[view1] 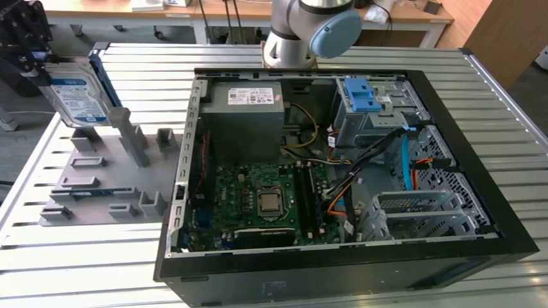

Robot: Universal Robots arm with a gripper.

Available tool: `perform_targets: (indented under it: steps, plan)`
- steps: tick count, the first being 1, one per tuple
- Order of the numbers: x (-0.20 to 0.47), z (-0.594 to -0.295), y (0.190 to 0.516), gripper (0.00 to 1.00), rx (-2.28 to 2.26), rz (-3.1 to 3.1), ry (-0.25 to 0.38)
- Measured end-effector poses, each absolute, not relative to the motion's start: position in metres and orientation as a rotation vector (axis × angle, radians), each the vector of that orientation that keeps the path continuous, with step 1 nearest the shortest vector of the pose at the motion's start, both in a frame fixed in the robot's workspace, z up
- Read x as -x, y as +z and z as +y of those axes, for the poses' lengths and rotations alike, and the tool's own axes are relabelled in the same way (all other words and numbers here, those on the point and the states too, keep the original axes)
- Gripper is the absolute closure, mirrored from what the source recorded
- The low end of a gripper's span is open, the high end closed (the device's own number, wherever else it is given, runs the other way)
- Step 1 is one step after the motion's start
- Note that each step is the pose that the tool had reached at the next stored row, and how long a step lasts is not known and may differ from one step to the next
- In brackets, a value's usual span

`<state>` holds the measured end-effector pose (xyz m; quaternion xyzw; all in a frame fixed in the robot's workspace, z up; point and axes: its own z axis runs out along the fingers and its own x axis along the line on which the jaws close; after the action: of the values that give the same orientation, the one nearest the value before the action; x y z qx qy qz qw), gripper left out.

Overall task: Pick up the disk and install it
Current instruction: 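Pick up the disk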

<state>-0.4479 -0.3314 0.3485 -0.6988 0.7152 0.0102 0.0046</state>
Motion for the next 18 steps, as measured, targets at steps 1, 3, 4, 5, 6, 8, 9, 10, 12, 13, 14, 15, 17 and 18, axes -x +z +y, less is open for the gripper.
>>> perform_targets:
  steps: [1, 3, 4, 5, 6, 8, 9, 10, 12, 13, 14, 15, 17, 18]
  plan:
    - [0.448, -0.331, 0.349, 0.64, 2.189, 2.240, 0.032]
    - [0.448, -0.331, 0.351, 0.64, 2.189, 2.240, 0.032]
    - [0.448, -0.331, 0.351, 0.64, 2.189, 2.240, 0.032]
    - [0.448, -0.331, 0.352, 0.64, 2.189, 2.240, 0.032]
    - [0.448, -0.331, 0.353, 0.64, 2.189, 2.240, 0.032]
    - [0.448, -0.331, 0.355, 0.64, 2.189, 2.240, 0.032]
    - [0.448, -0.331, 0.356, 0.64, 2.189, 2.240, 0.032]
    - [0.448, -0.331, 0.356, 0.64, 2.189, 2.240, 0.032]
    - [0.448, -0.331, 0.358, 0.64, 2.189, 2.240, 0.032]
    - [0.448, -0.331, 0.358, 0.64, 2.189, 2.240, 0.032]
    - [0.448, -0.331, 0.359, 0.64, 2.189, 2.240, 0.032]
    - [0.448, -0.331, 0.360, 0.64, 2.189, 2.240, 0.032]
    - [0.448, -0.331, 0.361, 0.64, 2.189, 2.240, 0.032]
    - [0.448, -0.331, 0.362, 0.64, 2.189, 2.240, 0.032]
